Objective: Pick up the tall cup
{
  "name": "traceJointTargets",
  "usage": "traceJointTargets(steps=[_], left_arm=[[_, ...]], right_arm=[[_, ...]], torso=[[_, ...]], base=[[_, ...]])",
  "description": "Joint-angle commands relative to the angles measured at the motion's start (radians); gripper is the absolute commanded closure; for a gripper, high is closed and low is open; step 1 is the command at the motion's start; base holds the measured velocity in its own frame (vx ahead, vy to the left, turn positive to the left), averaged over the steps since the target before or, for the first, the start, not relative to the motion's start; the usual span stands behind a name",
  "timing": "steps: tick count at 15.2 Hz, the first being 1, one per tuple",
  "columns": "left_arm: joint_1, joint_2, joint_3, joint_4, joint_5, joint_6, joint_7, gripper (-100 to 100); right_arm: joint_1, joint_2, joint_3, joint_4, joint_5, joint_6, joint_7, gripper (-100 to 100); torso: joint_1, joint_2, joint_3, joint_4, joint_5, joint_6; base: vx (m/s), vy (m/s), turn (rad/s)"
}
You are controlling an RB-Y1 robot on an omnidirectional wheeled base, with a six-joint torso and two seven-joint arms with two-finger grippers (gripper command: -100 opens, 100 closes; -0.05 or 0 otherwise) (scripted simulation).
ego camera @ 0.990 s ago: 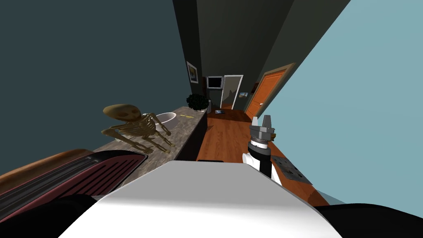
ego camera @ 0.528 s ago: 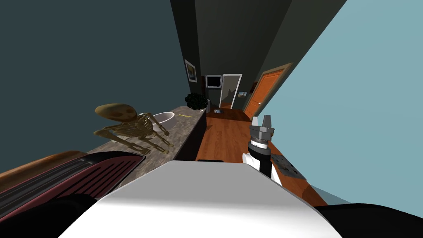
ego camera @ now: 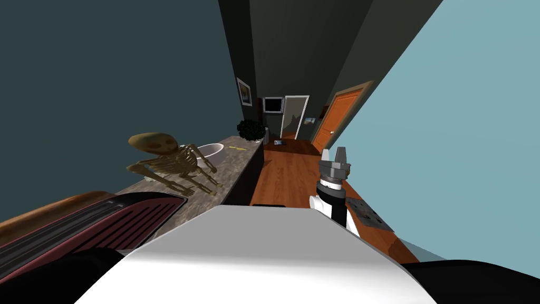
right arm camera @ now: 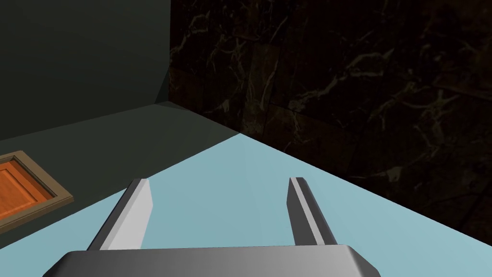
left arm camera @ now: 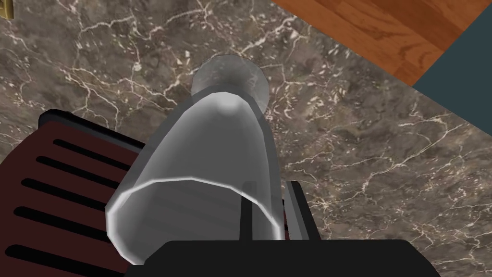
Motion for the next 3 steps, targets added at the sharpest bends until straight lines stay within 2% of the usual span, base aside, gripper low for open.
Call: traceJointTargets(steps=[1,2,3], left_arm=[[0.008,0.005,0.037,-0.017,0.036,0.024,0.012,100],[0.011,0.006,0.047,-0.022,0.046,0.030,0.014,100],[0.007,0.005,0.031,-0.015,0.031,0.019,0.010,100]], right_arm=[[0.000,0.000,0.000,0.000,0.000,0.000,0.000,0],[0.000,0.000,0.000,0.000,0.000,0.000,0.000,0],[0.000,0.000,0.000,0.000,0.000,0.000,0.000,0]], torso=[[0.000,0.000,0.000,0.000,0.000,0.000],[0.000,-0.001,-0.001,0.000,0.000,0.000],[0.001,-0.002,-0.001,0.000,0.000,0.001]], base=[[0.051,0.036,0.062],[0.048,0.037,0.041],[0.025,0.021,0.011]])
